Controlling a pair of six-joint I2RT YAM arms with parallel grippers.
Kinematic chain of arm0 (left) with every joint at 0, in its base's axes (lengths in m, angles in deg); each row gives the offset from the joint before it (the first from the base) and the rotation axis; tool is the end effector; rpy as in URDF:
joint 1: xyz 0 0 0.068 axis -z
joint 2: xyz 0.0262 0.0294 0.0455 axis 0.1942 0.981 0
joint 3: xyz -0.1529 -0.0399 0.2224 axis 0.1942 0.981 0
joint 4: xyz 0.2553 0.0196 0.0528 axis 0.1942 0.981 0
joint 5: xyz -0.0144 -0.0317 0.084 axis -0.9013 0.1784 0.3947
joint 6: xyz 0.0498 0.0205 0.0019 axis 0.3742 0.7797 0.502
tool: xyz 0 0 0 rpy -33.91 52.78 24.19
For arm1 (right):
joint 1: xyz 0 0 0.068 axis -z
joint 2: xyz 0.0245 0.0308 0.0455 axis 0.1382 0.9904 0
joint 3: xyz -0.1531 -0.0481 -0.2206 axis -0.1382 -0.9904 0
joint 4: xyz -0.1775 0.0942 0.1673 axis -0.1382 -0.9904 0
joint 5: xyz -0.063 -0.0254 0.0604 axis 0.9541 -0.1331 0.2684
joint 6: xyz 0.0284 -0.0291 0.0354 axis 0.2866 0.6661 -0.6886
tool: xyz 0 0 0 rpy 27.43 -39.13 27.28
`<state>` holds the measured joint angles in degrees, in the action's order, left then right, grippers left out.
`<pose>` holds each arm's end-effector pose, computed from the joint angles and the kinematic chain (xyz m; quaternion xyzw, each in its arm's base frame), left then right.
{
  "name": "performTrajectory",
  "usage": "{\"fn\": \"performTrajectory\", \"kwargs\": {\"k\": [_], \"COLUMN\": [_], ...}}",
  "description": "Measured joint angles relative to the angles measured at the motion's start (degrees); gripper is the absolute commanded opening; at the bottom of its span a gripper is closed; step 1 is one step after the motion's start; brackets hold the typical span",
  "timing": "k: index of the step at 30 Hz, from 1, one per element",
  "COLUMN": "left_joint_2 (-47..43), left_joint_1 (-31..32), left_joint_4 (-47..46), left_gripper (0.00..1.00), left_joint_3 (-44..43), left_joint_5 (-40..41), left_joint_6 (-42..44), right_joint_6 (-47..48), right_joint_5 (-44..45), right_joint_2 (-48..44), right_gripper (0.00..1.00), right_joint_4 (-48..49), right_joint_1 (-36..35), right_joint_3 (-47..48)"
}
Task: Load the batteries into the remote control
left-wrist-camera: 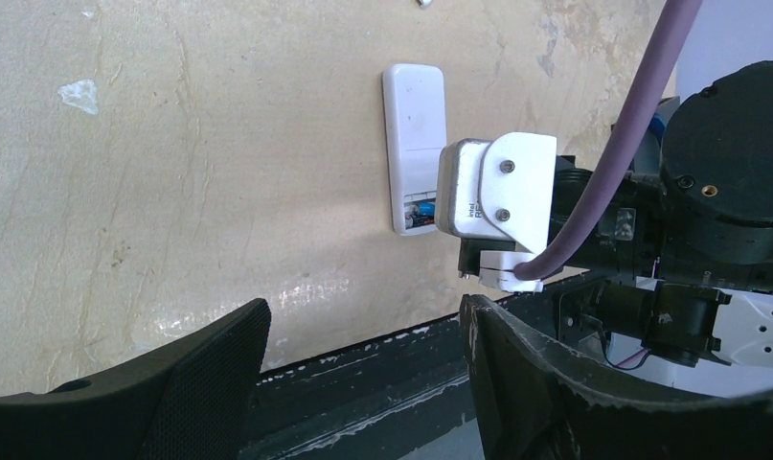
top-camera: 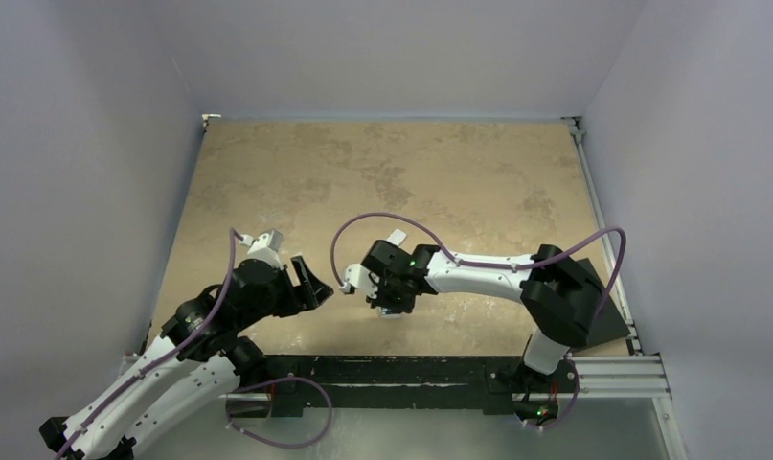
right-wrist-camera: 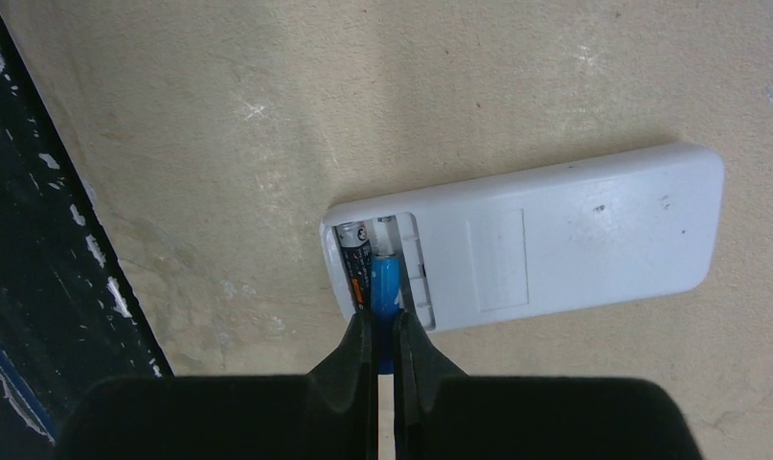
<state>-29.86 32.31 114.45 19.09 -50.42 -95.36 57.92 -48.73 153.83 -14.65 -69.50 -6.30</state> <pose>0.0795 -0.0699 0.2678 -0.1182 0.8857 -0.3064 0.3280 0.1530 0.2881 0.1799 -0.6417 0.7445 0.1001 0.1546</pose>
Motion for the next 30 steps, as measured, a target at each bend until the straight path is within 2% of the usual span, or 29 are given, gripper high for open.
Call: {"fn": "performTrajectory", "kwargs": {"k": [11,30], "left_joint_2": [-0.81,-0.76], "left_joint_1": [0.0,0.0], "left_joint_4": [0.17,0.28], "left_gripper": [0.72,0.72], "left_joint_3": [0.48,1.14], "left_joint_5": [-0.02,-0.46], "left_joint_6": [-0.07,-0.07], "right_joint_6": [-0.24,-3.13], "right_joint_5": [0.09,1.42], "right_joint_2": [0.33,-0.24], "right_gripper": [0.25,0.31], "right_joint_4": [0.61,2.23], "right_joint_1": [-0.7,-0.79], "right_joint_3": [0.96,1.33]}}
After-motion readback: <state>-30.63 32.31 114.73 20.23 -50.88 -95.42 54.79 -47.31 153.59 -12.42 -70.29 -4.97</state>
